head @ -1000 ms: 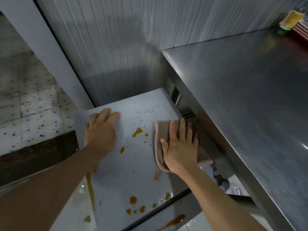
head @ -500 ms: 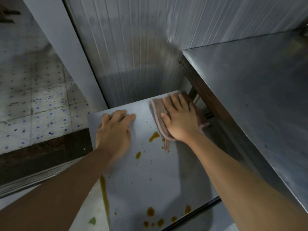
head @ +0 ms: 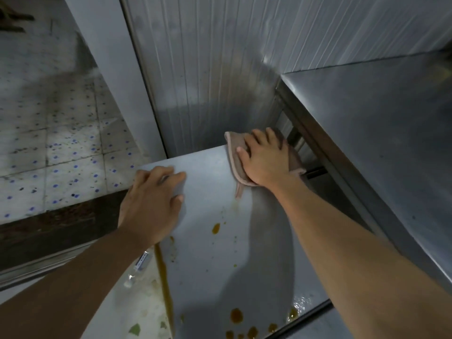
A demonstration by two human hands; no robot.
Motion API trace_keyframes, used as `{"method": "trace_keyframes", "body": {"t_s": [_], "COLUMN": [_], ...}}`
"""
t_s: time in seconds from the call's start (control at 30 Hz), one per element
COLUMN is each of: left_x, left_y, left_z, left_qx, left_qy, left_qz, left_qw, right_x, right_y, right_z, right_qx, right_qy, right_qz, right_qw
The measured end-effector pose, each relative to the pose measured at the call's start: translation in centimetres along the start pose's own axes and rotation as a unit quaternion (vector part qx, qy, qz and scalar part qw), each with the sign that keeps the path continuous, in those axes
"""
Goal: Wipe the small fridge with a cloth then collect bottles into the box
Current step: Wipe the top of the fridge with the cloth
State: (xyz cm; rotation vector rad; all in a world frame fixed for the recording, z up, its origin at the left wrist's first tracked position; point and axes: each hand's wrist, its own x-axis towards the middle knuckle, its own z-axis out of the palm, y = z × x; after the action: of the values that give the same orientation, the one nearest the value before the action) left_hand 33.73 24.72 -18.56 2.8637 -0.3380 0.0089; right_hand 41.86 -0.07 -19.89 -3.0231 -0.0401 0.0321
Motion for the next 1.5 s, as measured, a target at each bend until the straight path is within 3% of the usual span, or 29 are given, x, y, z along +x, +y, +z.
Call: {"method": "trace_keyframes", "body": {"t_s": [0.17,0.27,0.4,0.47,0.63,0.77,1.0,1.3,1.43,1.5], "left_x": [0.4,-0.1,-0.8,-0.7,-1.0,-2.7,-5.3,-6.3,-6.1,-6.0], "left_y": [-0.1,-1.2,-2.7,-2.8,-3.0,-4.3,-5.3,-4.5,-2.9,-2.2], "left_z": [-1.0,-2.0,-2.2,-2.1,-1.9,-2.4,-2.6,-5.1,-4.6,-4.1], "left_qx": [-0.031,-0.044,-0.039,-0.053,-0.076,-0.156,-0.178,-0.180,-0.177,-0.171], "left_qy": [-0.020,-0.017,0.005,0.006,0.000,0.029,0.050,0.023,-0.002,-0.005], "left_qz": [-0.014,-0.037,0.008,0.009,-0.011,-0.066,-0.121,-0.138,-0.123,-0.105], "left_qw": [0.999,0.998,0.999,0.999,0.997,0.985,0.975,0.974,0.976,0.980], "right_x": [-2.3,-2.8,0.3,0.8,-0.3,-1.7,-2.3,-16.7,-14.3,-10.0], "right_y": [-5.9,-4.0,2.0,2.1,-6.8,-13.9,-18.6,-14.5,-12.5,-10.9], "right_z": [1.1,0.8,0.1,0.4,1.5,1.8,2.0,1.9,1.7,1.4], "right_qx": [0.003,-0.011,-0.008,-0.021,-0.027,-0.009,-0.026,0.011,0.023,-0.009], "right_qy": [0.011,0.000,0.033,0.050,0.039,0.011,-0.039,-0.023,-0.031,-0.007], "right_qz": [-0.114,-0.158,-0.030,-0.008,-0.099,-0.171,-0.189,-0.245,-0.245,-0.184], "right_qw": [0.993,0.987,0.999,0.998,0.994,0.985,0.981,0.969,0.969,0.983]}}
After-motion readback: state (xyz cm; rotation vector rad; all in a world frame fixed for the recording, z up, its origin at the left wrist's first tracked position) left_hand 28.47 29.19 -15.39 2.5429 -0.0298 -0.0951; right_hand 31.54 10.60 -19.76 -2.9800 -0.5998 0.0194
